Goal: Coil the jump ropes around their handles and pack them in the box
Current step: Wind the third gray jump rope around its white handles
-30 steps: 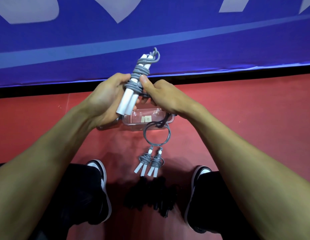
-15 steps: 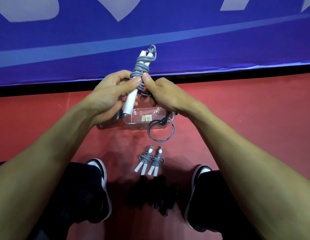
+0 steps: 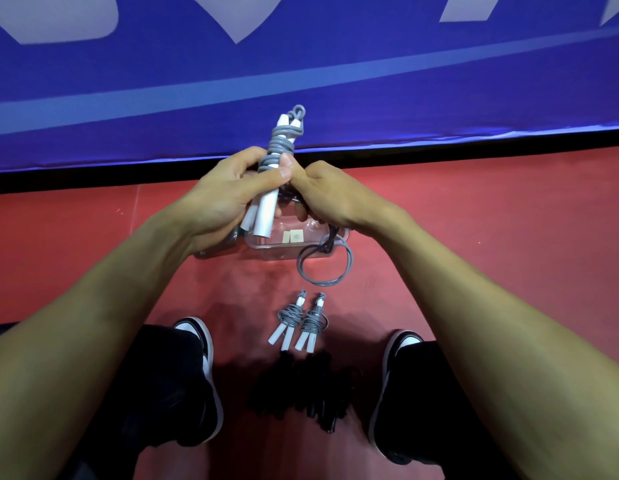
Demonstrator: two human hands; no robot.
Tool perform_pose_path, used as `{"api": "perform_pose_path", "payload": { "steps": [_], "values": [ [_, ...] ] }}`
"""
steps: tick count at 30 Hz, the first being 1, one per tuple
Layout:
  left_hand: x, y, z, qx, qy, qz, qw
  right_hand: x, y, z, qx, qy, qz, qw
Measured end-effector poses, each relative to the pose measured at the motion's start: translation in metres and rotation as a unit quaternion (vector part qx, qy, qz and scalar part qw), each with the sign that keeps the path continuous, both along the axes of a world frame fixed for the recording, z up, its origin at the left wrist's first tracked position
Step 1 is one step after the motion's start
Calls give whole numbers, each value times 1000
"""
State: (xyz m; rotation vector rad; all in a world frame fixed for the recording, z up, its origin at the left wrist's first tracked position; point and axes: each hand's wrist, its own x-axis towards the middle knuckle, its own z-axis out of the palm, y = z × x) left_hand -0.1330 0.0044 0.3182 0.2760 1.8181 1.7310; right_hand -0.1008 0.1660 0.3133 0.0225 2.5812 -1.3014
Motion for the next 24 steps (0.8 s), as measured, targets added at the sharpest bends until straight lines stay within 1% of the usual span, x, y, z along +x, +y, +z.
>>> {"api": "perform_pose_path", "payload": {
  "steps": [4, 8, 12, 13, 20, 24],
  "values": [
    [0, -1, 0, 9, 17, 0, 1000, 0, -2, 0, -6, 0, -3, 1000],
    [2, 1, 0, 25, 16, 0, 1000, 1, -2, 4, 1, -7, -11, 1000],
    [0, 1, 2, 98, -48, -8, 994, 1, -1, 7, 5, -12, -21, 1000],
    [0, 1, 2, 104, -56, -12, 993, 1, 0, 7, 4, -10, -22, 1000],
    [1, 1, -4, 17, 1, -13, 1000, -1, 0, 1, 5, -8, -2, 1000],
    [-2, 0, -6, -40, 64, -2, 997, -3, -1, -1, -2, -5, -3, 1000]
  ]
}}
